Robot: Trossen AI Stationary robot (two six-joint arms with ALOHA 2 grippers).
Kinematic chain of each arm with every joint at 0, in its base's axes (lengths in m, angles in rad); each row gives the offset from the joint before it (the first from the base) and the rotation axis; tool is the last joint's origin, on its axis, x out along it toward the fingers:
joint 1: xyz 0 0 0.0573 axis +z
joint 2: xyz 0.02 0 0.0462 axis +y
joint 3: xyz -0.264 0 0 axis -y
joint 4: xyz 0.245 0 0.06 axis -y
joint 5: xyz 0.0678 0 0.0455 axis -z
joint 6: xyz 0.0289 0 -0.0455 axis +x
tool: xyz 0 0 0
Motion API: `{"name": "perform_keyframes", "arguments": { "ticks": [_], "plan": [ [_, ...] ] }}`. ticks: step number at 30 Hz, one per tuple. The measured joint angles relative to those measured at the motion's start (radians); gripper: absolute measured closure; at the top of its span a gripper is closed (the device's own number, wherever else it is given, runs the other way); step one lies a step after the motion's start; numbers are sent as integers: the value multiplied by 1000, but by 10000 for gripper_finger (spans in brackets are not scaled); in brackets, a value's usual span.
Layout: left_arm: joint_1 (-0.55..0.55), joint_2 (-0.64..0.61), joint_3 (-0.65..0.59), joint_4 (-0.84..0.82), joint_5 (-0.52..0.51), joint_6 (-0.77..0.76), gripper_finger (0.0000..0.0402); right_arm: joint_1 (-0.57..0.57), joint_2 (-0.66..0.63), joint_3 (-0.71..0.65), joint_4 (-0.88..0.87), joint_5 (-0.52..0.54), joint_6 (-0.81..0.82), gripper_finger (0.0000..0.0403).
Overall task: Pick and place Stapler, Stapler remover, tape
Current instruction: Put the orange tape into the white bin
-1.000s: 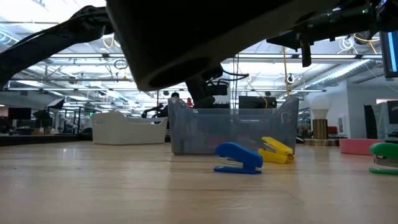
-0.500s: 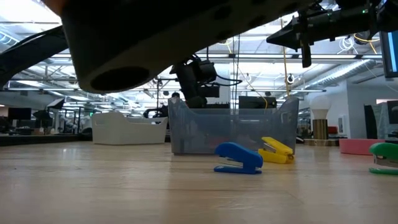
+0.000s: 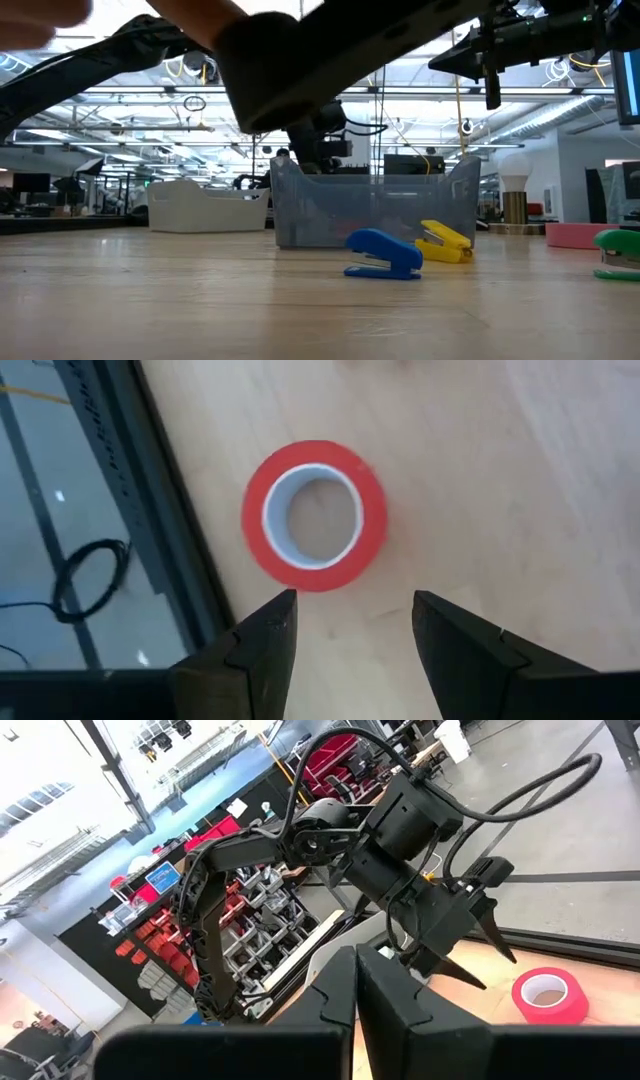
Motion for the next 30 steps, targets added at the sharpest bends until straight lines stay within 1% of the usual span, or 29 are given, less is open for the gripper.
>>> {"name": "perform_keyframes", "arguments": {
  "ticks": [3, 5, 8, 12, 15, 21, 24, 30],
  "plan": [
    [7, 0, 0, 16, 5, 34, 203, 0, 0, 0, 0, 0, 0, 399],
    [9, 0, -4, 31, 13, 66, 211, 0, 0, 0, 0, 0, 0, 399],
    [5, 1, -4, 62, 20, 101, 235, 0, 0, 0, -4, 0, 3, 399],
    [1, 1, -4, 91, 23, 95, 267, 0, 0, 0, -4, 0, 25, 399],
    [2, 11, -4, 109, 23, 101, 280, 0, 0, 0, -4, -1, 26, 399],
    [10, 25, -18, 96, 19, 112, 284, 0, 0, 0, -6, -2, 33, 399],
    [12, 25, -30, 90, 19, 155, 284, 0, 0, 0, -15, -3, 52, 399],
    [12, 26, -31, 102, 21, 191, 284, 0, 0, 0, -26, -3, 52, 399]
  ]
}}
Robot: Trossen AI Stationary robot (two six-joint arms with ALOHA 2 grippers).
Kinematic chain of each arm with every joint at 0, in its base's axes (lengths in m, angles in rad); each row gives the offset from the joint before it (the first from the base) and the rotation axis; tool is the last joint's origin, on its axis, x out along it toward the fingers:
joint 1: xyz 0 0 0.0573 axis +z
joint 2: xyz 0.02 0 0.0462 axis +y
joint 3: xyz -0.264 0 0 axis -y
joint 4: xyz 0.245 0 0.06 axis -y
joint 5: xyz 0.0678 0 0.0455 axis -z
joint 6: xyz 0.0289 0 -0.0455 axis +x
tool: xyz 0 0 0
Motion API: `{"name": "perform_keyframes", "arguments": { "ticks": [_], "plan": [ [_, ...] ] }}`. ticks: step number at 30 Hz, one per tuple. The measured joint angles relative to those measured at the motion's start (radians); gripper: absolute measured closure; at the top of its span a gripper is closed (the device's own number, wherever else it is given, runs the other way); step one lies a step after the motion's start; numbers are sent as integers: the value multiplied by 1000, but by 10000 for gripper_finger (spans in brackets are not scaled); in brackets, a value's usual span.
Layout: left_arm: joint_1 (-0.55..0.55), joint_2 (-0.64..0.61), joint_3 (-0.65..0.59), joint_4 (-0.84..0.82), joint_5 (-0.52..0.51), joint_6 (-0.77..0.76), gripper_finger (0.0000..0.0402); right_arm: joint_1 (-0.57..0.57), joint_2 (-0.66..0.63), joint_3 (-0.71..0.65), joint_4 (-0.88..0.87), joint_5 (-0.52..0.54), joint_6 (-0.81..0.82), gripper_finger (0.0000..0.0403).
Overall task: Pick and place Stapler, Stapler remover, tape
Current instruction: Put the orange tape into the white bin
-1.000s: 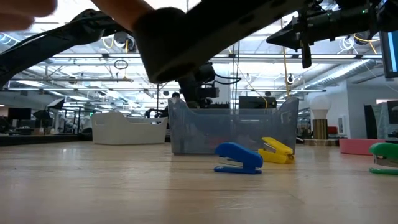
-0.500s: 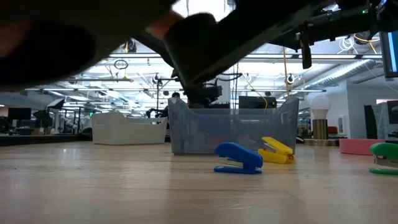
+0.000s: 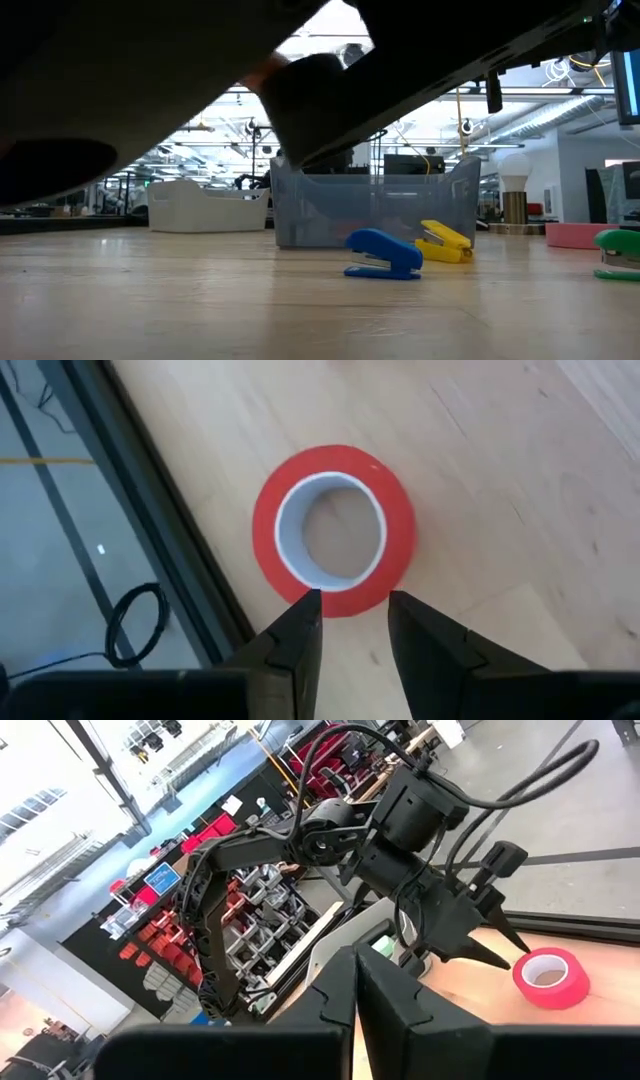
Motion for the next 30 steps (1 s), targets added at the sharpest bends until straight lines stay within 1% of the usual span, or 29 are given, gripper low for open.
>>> {"name": "perform_keyframes", "arguments": {
  "ticks": [6, 12, 18, 30],
  "plan": [
    [-1, 0, 0, -2, 41, 51, 280, 0, 0, 0, -2, 0, 18, 399],
    [-7, 0, 0, 21, 56, 116, 251, 0, 0, 0, -14, -1, 19, 399],
    [-7, 0, 0, 59, 67, 102, 229, 0, 0, 0, -16, -1, 29, 399],
    [-7, -1, 0, 49, 58, 50, 227, 0, 0, 0, -23, -13, 34, 399]
  ]
}}
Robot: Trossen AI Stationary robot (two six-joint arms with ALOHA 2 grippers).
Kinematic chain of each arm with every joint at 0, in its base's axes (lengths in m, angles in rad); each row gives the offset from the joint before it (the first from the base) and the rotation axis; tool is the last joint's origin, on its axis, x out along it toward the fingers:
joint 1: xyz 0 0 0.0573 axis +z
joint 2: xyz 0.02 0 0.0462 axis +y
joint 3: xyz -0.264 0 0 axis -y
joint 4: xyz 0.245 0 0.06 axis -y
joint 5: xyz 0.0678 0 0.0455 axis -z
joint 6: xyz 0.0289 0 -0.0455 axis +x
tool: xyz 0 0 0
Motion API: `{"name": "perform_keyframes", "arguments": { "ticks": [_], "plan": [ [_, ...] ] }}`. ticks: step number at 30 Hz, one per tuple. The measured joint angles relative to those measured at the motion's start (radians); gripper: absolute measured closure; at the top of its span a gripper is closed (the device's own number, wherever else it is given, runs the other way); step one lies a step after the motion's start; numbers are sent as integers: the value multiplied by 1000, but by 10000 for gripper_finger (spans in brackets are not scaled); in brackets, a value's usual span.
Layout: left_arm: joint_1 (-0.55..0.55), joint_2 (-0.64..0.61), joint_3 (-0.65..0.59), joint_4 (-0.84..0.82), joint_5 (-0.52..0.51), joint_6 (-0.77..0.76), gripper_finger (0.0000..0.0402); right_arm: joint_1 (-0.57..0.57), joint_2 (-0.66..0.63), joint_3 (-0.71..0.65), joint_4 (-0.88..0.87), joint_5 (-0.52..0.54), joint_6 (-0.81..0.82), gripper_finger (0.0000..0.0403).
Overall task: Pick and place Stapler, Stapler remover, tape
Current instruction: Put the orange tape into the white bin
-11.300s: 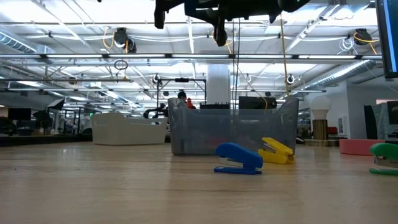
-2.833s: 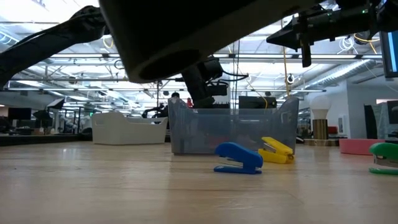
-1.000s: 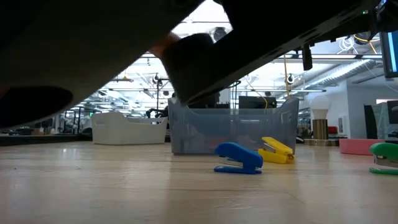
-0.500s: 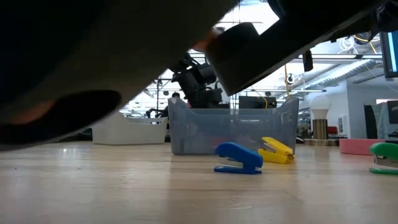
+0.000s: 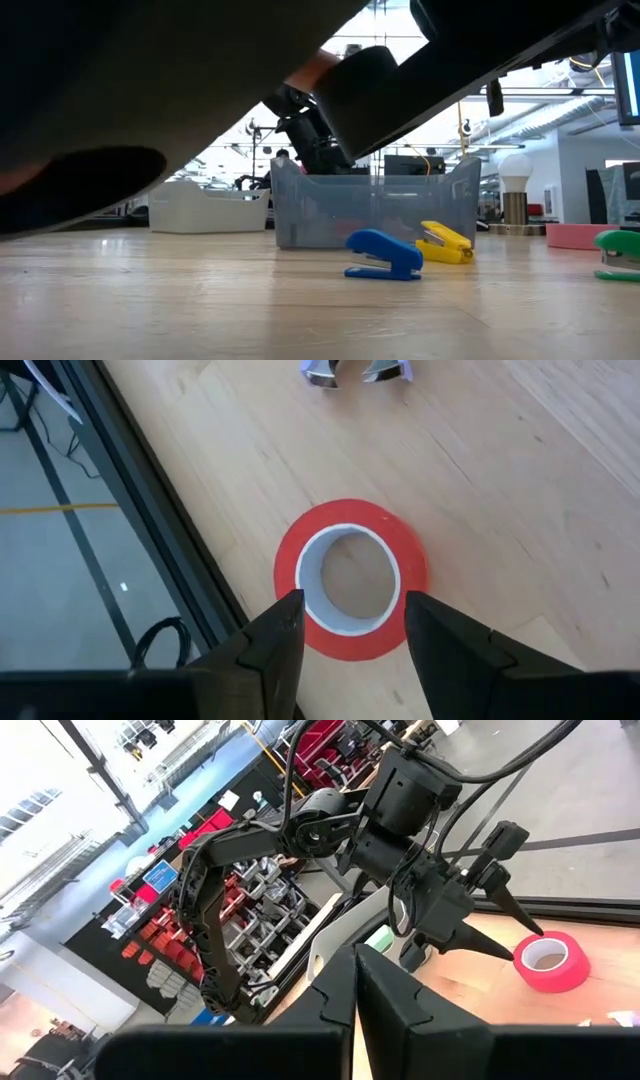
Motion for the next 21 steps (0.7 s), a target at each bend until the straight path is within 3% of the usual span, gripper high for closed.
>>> {"name": "perform_keyframes", "arguments": {
  "ticks": [21],
  "plan": [
    [22, -1, -4, -25, 18, 91, 227, 0, 0, 0, -6, -14, 18, 399]
  ]
}}
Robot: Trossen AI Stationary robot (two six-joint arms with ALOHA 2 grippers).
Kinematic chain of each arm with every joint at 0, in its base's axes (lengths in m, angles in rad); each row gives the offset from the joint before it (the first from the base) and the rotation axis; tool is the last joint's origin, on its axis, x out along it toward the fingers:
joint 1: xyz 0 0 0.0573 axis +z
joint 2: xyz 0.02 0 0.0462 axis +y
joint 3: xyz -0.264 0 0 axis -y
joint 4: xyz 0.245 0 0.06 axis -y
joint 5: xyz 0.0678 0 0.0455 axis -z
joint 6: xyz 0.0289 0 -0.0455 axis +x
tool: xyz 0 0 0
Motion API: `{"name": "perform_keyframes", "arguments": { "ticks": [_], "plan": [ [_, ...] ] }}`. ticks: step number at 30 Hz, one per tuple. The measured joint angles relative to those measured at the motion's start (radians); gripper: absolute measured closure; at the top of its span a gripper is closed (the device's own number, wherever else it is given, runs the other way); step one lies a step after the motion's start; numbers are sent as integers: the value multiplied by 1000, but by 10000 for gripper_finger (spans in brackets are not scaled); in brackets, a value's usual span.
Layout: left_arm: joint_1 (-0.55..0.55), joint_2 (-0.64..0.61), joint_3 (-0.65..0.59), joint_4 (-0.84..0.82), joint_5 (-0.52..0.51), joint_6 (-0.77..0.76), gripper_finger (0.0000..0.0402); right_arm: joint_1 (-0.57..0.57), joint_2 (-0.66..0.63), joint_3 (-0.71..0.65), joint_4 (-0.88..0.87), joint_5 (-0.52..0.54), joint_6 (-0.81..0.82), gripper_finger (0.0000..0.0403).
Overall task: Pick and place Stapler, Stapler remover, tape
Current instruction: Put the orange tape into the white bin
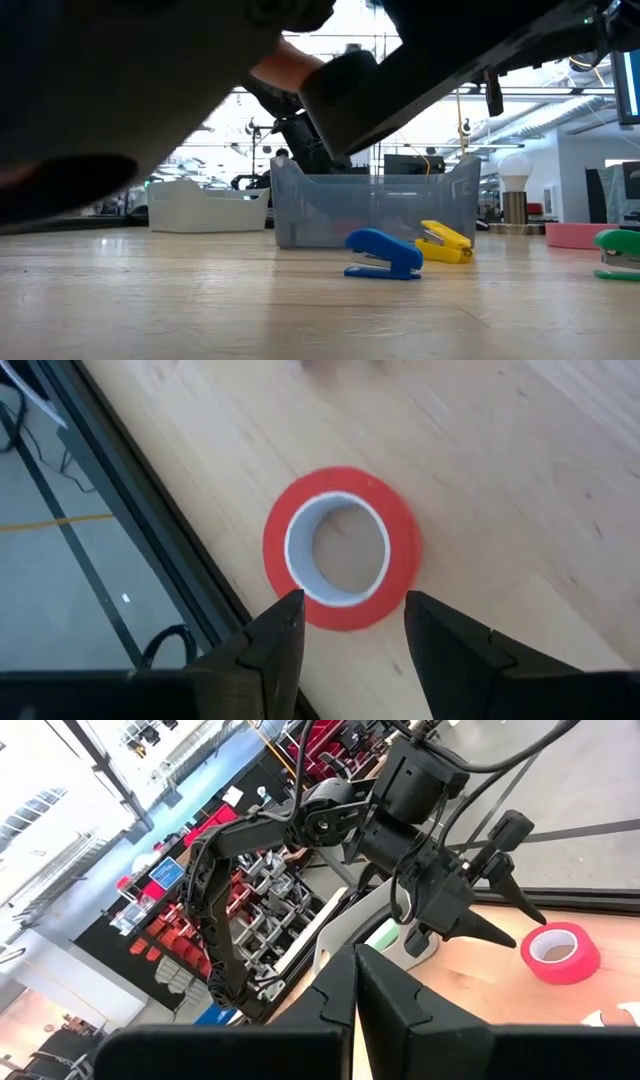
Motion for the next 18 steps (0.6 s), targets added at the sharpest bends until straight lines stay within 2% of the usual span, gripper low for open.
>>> {"name": "perform_keyframes", "arguments": {
  "ticks": [7, 14, 18],
  "plan": [
    [-2, 0, 0, 5, 0, -2, 227, 0, 0, 0, -21, 0, -3, 399],
    [-12, 0, 0, 107, -38, -76, 227, 0, 0, 0, -22, 1, -11, 399],
    [-17, -1, 0, 98, -50, 41, 227, 0, 0, 0, -23, 2, -11, 399]
  ]
}}
